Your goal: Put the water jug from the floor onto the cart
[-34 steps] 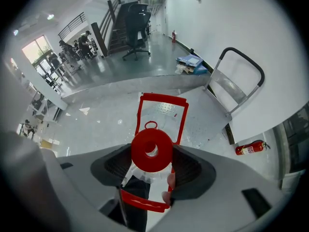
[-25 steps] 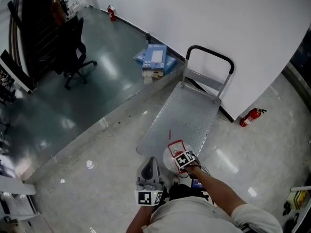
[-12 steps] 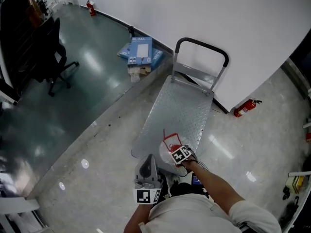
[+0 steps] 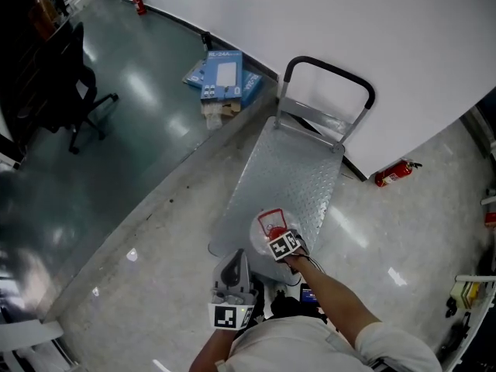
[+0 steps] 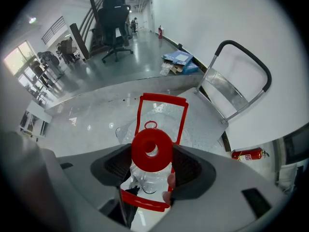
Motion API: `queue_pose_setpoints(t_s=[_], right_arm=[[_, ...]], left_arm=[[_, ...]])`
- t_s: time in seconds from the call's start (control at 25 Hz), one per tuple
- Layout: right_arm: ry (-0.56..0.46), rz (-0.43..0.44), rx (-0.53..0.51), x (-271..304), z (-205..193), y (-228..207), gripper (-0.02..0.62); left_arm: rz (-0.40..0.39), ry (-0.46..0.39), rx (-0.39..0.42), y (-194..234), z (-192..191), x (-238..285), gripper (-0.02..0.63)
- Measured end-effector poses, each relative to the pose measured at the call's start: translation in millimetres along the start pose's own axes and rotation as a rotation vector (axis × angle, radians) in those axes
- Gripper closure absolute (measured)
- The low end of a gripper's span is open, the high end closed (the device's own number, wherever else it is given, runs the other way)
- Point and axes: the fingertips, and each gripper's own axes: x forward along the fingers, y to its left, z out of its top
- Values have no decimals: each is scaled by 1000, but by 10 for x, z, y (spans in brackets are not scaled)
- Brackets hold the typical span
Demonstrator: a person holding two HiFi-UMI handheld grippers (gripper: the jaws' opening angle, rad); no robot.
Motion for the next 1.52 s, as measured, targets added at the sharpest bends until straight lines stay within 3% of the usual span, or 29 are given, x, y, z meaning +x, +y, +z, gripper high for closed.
queue_pose_setpoints(t_s=[0.52,1.04,1.36,1.52], right_arm=[[-3,8,40,326,412,-194,325],[8,60,62,352,278,-369,324],[-11,30,27,299,275,-402,324],[-68,7,-1,165,326,-400,324]], left_arm=[[38,46,-12,300,-157,79,603],[46,43,-20,263,-201,115,603],[56,37,-11,223,-161,55,603],[64,26,-5,216,-128,53,603]])
